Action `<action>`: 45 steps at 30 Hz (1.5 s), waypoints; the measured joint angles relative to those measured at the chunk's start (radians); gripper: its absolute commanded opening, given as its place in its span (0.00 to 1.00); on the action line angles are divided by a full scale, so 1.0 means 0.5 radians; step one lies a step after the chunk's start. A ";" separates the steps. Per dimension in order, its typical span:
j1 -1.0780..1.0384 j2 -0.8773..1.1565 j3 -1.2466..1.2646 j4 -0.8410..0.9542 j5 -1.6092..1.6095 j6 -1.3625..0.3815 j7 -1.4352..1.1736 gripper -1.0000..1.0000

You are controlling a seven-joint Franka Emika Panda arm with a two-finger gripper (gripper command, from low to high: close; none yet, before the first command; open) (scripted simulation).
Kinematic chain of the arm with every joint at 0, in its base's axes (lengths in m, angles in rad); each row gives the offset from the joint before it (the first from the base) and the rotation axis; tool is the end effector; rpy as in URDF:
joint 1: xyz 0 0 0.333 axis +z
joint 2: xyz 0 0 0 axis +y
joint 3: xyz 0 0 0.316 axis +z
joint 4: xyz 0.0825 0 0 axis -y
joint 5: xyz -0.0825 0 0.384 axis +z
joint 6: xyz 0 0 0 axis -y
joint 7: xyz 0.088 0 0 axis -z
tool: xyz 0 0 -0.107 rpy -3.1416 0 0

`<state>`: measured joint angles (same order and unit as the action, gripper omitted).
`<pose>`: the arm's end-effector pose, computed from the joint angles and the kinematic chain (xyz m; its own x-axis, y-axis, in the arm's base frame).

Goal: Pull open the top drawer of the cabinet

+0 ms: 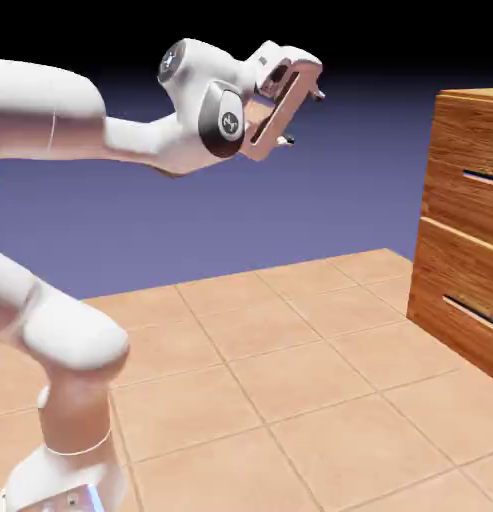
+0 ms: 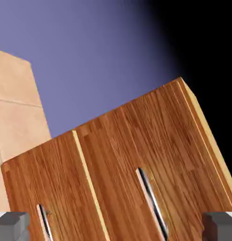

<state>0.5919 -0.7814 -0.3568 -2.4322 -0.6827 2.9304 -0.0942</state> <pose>0.3603 0.0717 0.6935 0.1057 0.5674 0.8166 0.3749 -0.7833 0.4958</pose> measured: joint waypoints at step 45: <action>2.717 -0.991 -1.672 1.770 -3.199 -0.500 -3.914 0.50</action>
<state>1.9506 -1.2767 -1.1929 -1.5469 -2.2824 2.6806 -2.0513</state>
